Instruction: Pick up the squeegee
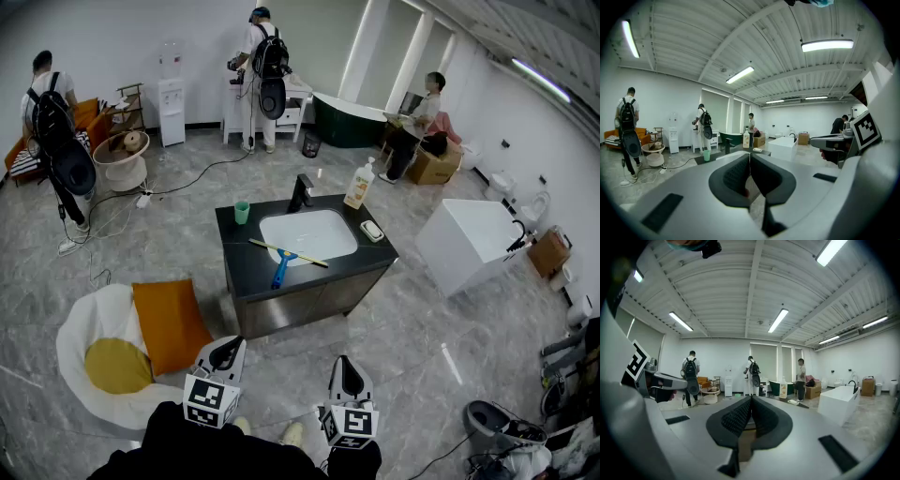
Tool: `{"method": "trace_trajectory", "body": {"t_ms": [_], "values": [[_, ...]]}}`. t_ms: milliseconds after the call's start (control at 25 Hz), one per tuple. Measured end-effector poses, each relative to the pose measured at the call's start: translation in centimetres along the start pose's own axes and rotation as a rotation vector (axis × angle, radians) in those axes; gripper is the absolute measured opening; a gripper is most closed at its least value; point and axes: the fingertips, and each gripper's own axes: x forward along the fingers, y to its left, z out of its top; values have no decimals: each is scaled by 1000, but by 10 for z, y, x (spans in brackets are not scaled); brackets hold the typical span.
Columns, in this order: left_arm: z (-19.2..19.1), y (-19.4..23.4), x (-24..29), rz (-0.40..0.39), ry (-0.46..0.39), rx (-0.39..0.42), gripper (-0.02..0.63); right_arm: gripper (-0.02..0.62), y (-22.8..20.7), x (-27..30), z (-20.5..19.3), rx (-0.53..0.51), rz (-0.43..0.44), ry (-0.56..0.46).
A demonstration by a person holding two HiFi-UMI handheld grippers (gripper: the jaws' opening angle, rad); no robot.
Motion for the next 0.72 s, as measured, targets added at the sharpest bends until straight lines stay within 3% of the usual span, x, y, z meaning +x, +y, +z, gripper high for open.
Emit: {"method": "trace_trajectory", "body": {"t_ms": [240,720], "values": [[3,6,-1,0,-3,-1,25,14,11,3,21,48,-6,5],[3,15,10,-20,-7,0,25,14,7,9,11,40,-38,-11]]}}
